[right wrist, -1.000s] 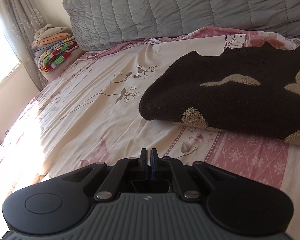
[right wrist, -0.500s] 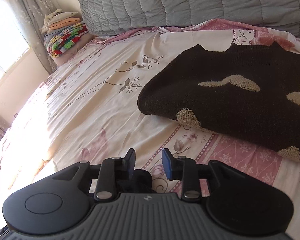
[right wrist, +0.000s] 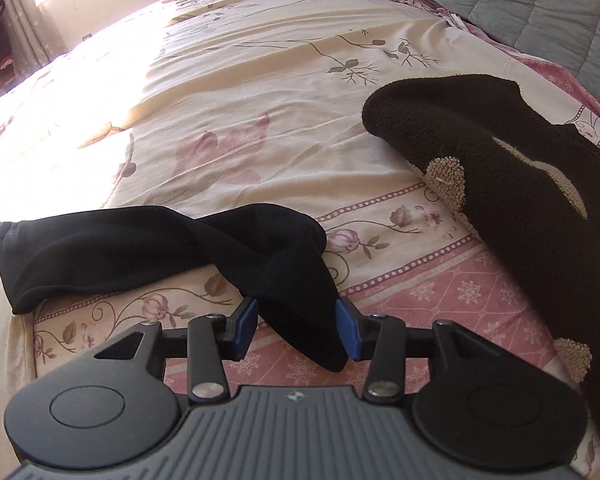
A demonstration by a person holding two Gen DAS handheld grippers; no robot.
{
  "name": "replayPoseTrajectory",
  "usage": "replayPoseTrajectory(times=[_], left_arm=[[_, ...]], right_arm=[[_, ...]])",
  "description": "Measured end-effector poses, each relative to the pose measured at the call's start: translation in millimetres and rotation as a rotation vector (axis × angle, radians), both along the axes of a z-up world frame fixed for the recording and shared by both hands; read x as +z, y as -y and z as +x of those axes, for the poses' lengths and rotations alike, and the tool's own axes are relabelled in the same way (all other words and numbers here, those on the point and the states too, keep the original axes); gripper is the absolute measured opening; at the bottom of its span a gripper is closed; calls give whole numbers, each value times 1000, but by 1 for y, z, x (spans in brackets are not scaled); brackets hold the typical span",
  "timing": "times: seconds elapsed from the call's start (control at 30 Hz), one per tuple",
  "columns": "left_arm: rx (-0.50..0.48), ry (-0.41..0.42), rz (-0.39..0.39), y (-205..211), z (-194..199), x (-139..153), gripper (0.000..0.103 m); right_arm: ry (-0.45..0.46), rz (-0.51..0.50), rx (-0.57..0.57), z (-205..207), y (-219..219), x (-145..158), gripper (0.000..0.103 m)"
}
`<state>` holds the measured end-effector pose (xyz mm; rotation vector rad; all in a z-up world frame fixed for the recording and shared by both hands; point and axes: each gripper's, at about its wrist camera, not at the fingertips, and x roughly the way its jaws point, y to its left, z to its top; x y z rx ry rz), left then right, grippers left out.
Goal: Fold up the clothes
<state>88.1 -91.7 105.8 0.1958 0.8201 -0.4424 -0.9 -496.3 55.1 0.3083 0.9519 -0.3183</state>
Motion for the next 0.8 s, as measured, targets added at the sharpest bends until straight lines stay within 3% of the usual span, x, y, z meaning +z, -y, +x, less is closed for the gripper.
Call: replayPoseTrajectory(times=[0.23,0.37,0.47,0.73,0.8], left_arm=[[-68,-42,0,27,-17,28,65],[-143,-24,28,56,-21,36,66],[-194,10,50,87,-20,31,66],[-355,123,87,181,-14,-6,66],[-408,156,87,204,-10,-17,66]], right_arm=[[-43,15,-29,-4,10,-14,42],[-48,-8,-60,-7,17,-18,12],[-15,-45,-108,-11,23,-13,3],[122,-205,-209,-13,32,7,2],[146,-188,-230,-13,36,11,2]])
